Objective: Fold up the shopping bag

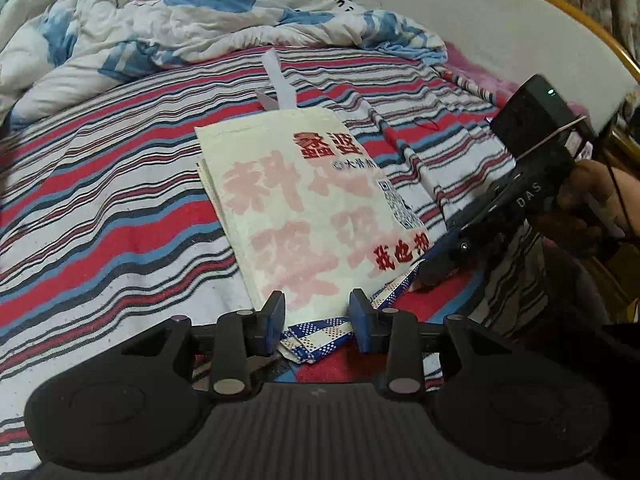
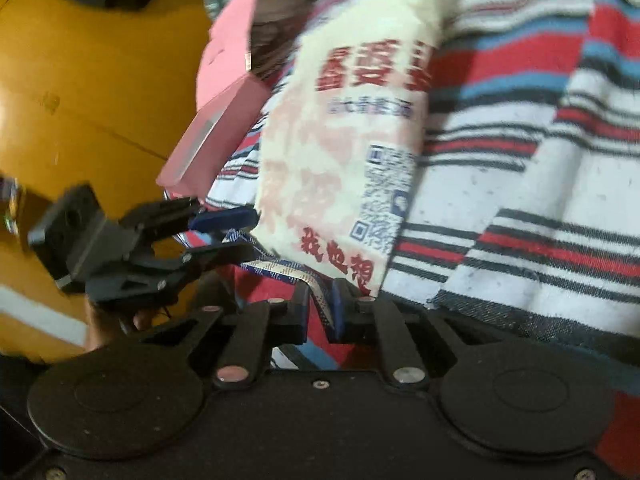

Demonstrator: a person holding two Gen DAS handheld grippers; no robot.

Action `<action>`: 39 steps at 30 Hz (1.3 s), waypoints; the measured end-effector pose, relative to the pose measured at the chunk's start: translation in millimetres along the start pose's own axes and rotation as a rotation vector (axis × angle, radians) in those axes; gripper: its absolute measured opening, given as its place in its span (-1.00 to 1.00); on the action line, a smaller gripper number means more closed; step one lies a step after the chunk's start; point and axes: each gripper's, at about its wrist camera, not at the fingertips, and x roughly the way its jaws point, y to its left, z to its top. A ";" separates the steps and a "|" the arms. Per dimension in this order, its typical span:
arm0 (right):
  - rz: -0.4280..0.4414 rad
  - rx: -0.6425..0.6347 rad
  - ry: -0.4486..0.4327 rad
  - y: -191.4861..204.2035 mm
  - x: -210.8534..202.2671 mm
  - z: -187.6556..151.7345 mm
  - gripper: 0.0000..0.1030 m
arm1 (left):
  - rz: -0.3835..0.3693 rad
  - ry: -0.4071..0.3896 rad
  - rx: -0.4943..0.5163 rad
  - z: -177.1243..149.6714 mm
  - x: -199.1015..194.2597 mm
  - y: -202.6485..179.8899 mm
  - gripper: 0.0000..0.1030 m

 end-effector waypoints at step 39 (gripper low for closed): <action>-0.665 -1.332 -0.136 118.9 17.6 -107.0 -0.60 | 0.025 0.102 0.207 21.8 40.4 -15.8 -0.34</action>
